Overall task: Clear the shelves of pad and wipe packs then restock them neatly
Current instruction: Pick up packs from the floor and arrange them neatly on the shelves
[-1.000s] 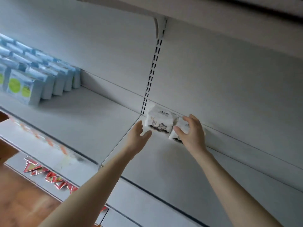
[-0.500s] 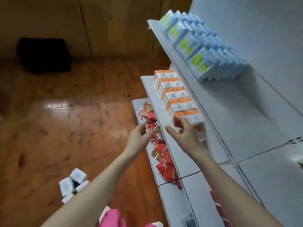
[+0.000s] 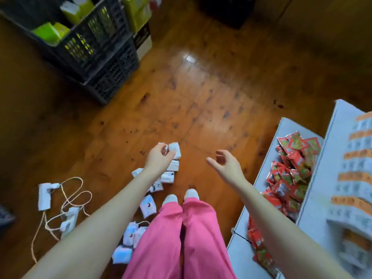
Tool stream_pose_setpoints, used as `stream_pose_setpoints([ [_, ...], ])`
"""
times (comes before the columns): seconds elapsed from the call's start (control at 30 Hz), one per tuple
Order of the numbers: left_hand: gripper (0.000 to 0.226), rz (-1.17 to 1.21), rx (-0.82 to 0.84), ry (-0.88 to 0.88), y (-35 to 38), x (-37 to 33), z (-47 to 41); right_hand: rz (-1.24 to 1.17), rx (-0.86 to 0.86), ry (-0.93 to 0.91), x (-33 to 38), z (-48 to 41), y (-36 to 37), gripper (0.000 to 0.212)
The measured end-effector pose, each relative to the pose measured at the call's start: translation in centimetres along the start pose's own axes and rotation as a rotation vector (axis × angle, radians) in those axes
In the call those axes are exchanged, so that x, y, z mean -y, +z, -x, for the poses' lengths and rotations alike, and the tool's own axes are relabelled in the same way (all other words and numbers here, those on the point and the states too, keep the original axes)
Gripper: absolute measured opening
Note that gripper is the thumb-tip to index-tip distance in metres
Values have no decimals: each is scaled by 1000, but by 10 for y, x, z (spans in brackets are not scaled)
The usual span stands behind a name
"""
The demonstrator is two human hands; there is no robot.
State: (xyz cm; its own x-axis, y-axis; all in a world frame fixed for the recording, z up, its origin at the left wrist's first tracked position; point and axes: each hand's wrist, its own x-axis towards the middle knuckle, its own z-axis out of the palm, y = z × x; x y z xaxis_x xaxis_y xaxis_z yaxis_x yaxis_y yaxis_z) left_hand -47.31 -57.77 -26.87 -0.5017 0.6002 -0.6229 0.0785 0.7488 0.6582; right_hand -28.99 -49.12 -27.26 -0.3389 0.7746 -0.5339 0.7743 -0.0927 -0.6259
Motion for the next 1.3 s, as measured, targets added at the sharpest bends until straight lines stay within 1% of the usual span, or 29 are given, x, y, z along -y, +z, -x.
stream_pose_setpoints([
  [0.13, 46, 62, -91, -145, 0, 44, -29, 60, 145, 19, -7, -45, 42, 53],
  [0.27, 45, 110, -144, -270, 20, 94, -66, 149, 282, 68, -36, -91, 86, 56],
  [0.37, 44, 126, -141, -361, 43, 134, -92, 196, 334, 123, -62, -122, 120, 59],
  [0.5, 42, 134, -109, -448, 81, 190, -136, 190, 364, 194, -107, -162, 177, 63],
  [0.6, 41, 112, -87, -462, 113, 238, -174, 189, 365, 225, -147, -195, 229, 67],
  [0.73, 48, 105, -88, -511, 157, 311, -229, 114, 313, 368, -194, -248, 300, 71],
  [0.77, 52, 152, -100, -552, 168, 330, -244, 100, 302, 400, -204, -264, 317, 66],
  [0.83, 57, 330, -153, -672, 188, 363, -275, 69, 265, 465, -219, -293, 350, 46],
  [0.87, 57, 428, -189, -734, 196, 376, -290, 37, 252, 499, -224, -306, 364, 47],
  [0.9, 58, 521, -221, -788, 203, 389, -305, -11, 251, 532, -229, -318, 378, 54],
  [0.93, 62, 591, -236, -836, 210, 399, -318, -46, 248, 567, -235, -330, 390, 70],
  [0.97, 71, 631, -227, -881, 216, 407, -330, -72, 240, 605, -239, -340, 401, 82],
  [1.03, 84, 655, -193, -938, 226, 420, -350, -142, 236, 684, -246, -356, 419, 94],
  [1.07, 85, 658, -183, -946, 230, 425, -357, -181, 235, 726, -251, -364, 425, 96],
  [1.13, 79, 644, -184, -953, 238, 433, -367, -251, 251, 811, -261, -376, 431, 92],
  [1.23, 55, 573, -228, -943, 244, 439, -371, -305, 337, 862, -268, -383, 428, 67],
  [1.3, 49, 545, -229, -930, 245, 440, -367, -285, 305, 912, -269, -381, 421, 61],
])
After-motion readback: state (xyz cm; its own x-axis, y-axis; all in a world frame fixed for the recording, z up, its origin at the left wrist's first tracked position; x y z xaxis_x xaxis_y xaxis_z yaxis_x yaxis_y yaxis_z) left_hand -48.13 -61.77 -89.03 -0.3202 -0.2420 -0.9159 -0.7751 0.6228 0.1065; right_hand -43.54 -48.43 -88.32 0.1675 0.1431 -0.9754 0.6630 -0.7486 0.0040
